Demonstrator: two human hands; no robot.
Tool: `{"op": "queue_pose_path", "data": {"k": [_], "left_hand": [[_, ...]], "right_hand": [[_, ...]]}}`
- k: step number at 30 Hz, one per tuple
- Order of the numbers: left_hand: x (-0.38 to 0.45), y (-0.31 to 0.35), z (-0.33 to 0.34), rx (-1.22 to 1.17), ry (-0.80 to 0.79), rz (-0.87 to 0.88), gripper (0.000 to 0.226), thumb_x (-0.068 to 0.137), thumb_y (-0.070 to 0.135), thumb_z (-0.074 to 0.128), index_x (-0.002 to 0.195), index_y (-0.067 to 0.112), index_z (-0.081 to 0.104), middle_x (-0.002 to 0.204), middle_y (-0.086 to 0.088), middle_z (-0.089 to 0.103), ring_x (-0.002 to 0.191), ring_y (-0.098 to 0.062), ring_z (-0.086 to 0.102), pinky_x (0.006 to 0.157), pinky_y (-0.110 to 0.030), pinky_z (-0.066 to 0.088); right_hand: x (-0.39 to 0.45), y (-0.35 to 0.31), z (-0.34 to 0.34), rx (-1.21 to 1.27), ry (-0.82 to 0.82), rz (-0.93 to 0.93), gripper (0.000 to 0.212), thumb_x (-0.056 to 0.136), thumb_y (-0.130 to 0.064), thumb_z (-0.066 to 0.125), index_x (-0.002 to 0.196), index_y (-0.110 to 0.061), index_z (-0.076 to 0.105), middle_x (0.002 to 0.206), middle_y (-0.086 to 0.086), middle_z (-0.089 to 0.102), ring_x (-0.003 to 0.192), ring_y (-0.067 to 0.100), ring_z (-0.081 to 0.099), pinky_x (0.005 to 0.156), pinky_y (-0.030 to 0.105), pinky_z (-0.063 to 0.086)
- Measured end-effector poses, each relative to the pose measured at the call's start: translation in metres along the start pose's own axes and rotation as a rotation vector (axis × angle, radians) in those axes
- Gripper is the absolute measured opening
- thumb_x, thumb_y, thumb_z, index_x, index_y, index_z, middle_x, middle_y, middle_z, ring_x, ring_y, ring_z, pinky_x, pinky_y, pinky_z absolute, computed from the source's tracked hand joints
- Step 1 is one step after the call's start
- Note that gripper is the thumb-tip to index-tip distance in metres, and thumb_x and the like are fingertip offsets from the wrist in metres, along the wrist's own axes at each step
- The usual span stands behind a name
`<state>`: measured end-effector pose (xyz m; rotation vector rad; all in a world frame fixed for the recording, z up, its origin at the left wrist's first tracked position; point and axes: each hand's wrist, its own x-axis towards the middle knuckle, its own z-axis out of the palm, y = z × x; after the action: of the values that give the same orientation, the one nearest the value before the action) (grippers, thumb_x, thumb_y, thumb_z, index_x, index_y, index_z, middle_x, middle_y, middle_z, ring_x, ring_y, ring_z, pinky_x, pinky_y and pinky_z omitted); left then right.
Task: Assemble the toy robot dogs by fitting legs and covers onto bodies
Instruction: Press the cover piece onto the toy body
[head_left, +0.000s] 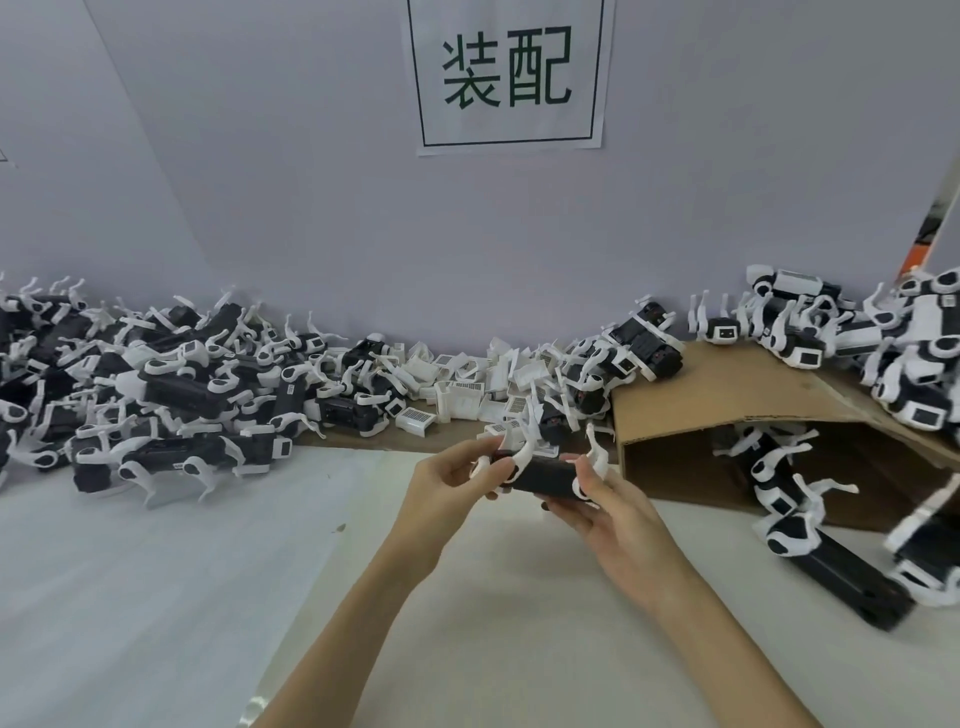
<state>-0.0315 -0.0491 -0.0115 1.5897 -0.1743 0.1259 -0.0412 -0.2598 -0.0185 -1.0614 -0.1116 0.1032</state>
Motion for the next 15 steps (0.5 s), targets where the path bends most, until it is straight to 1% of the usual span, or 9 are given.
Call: {"op": "queue_pose_path", "data": {"k": [2, 3, 5, 7, 8, 10, 12, 13, 15], "left_hand": [[0.0, 0.003, -0.008, -0.132, -0.116, -0.04, 0.056, 0.082, 0.048, 0.084, 0.134, 0.029, 0.073, 0.126, -0.005, 0.076, 0.108, -0.026, 0.075, 0.085, -0.037, 0.061], [0.0, 0.005, -0.012, -0.265, -0.177, -0.123, 0.053, 0.092, 0.048, 0.077, 0.14, 0.027, 0.069, 0.133, -0.009, 0.073, 0.116, -0.034, 0.073, 0.083, -0.043, 0.061], [0.0, 0.006, -0.02, -0.546, -0.283, -0.383, 0.062, 0.104, 0.066, 0.051, 0.144, 0.02, 0.066, 0.134, -0.02, 0.07, 0.121, -0.05, 0.068, 0.078, -0.048, 0.061], [0.001, 0.003, -0.025, -0.551, -0.336, -0.515, 0.085, 0.1, 0.082, 0.03, 0.125, 0.016, 0.078, 0.115, -0.021, 0.075, 0.1, -0.045, 0.074, 0.072, -0.039, 0.06], [0.003, 0.001, -0.024, -0.506, -0.324, -0.529, 0.084, 0.099, 0.082, 0.032, 0.109, 0.015, 0.082, 0.107, -0.017, 0.074, 0.085, -0.039, 0.074, 0.068, -0.036, 0.059], [0.006, -0.003, -0.021, -0.458, -0.231, -0.524, 0.057, 0.103, 0.063, 0.054, 0.095, 0.013, 0.081, 0.103, -0.015, 0.07, 0.066, -0.031, 0.061, 0.064, -0.036, 0.058], [0.007, -0.004, -0.021, -0.453, -0.16, -0.472, 0.036, 0.098, 0.04, 0.067, 0.106, 0.008, 0.079, 0.106, -0.019, 0.069, 0.06, -0.03, 0.055, 0.061, -0.036, 0.055], [0.008, -0.004, -0.023, -0.46, -0.124, -0.428, 0.032, 0.098, 0.033, 0.068, 0.114, 0.007, 0.077, 0.111, -0.021, 0.068, 0.062, -0.032, 0.057, 0.063, -0.036, 0.053], [0.009, -0.001, -0.026, -0.459, -0.085, -0.322, 0.034, 0.103, 0.027, 0.065, 0.132, 0.012, 0.069, 0.118, -0.023, 0.067, 0.077, -0.038, 0.064, 0.072, -0.039, 0.051]], "right_hand": [[0.0, -0.002, -0.002, -0.012, -0.058, -0.052, 0.053, 0.084, -0.031, 0.08, 0.127, -0.005, 0.066, 0.13, 0.022, 0.068, 0.119, 0.031, 0.069, 0.088, 0.031, 0.06], [0.001, -0.003, -0.003, -0.025, -0.1, -0.065, 0.053, 0.084, -0.027, 0.083, 0.131, -0.008, 0.065, 0.133, 0.022, 0.066, 0.122, 0.03, 0.067, 0.092, 0.032, 0.059], [-0.002, -0.005, -0.003, -0.147, -0.188, -0.094, 0.062, 0.085, -0.02, 0.085, 0.141, -0.019, 0.059, 0.136, 0.017, 0.066, 0.128, 0.027, 0.064, 0.1, 0.035, 0.055], [-0.006, -0.006, -0.001, -0.424, -0.237, -0.168, 0.067, 0.089, -0.016, 0.083, 0.146, -0.033, 0.052, 0.138, 0.007, 0.066, 0.128, 0.022, 0.063, 0.104, 0.033, 0.052], [-0.008, -0.007, 0.001, -0.561, -0.275, -0.195, 0.07, 0.091, -0.015, 0.081, 0.148, -0.038, 0.049, 0.141, 0.0, 0.064, 0.128, 0.019, 0.063, 0.105, 0.03, 0.052], [-0.009, -0.006, 0.003, -0.734, -0.333, -0.155, 0.081, 0.093, -0.016, 0.079, 0.153, -0.051, 0.038, 0.149, -0.009, 0.057, 0.129, 0.014, 0.062, 0.109, 0.031, 0.049], [-0.011, -0.006, 0.004, -0.682, -0.356, -0.051, 0.092, 0.092, -0.012, 0.077, 0.157, -0.053, 0.026, 0.147, -0.005, 0.06, 0.126, 0.02, 0.066, 0.114, 0.037, 0.043], [-0.012, -0.006, 0.004, -0.538, -0.337, 0.0, 0.092, 0.09, -0.006, 0.074, 0.159, -0.045, 0.025, 0.142, 0.003, 0.065, 0.124, 0.028, 0.067, 0.115, 0.043, 0.04], [-0.01, -0.004, 0.005, -0.154, -0.273, 0.092, 0.078, 0.086, 0.005, 0.061, 0.155, -0.022, 0.036, 0.131, 0.02, 0.069, 0.121, 0.047, 0.065, 0.115, 0.055, 0.04]]}}
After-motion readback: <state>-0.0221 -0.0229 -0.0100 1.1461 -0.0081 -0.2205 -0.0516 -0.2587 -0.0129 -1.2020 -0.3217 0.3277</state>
